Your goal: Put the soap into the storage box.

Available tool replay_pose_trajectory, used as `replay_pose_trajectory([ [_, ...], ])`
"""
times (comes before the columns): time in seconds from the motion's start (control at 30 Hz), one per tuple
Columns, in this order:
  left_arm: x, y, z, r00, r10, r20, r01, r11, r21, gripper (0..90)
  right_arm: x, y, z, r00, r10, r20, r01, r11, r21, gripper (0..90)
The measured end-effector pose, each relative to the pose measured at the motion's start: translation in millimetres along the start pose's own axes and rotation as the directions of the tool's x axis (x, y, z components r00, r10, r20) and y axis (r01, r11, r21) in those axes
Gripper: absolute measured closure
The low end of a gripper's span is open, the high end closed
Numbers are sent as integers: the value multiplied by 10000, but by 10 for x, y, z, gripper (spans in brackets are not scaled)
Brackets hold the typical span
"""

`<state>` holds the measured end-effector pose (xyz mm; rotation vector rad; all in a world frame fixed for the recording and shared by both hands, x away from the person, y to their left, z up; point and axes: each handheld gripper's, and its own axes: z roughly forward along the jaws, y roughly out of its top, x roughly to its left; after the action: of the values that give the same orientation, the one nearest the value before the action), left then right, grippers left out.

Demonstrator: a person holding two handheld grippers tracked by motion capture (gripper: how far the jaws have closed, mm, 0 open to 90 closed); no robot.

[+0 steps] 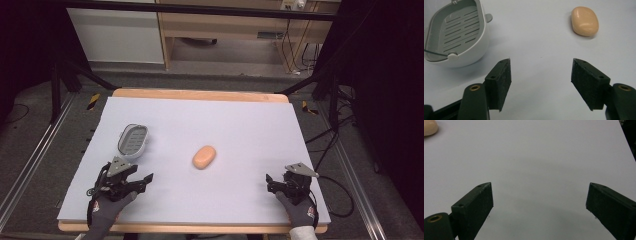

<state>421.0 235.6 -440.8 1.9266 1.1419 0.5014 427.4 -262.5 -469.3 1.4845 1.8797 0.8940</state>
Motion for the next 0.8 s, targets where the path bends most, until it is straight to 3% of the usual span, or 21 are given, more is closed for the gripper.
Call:
replay_pose_trajectory([
  [0.27,-64,132,18,9997,137,183,-135,9999,-109,308,11,4,-10,10000,7,-69,-7,10000,5,69],
  [0.8,-264,493,290,9968,390,697,-387,9992,-44,295,27,8,-8,9999,-100,-112,100,9999,11,70],
])
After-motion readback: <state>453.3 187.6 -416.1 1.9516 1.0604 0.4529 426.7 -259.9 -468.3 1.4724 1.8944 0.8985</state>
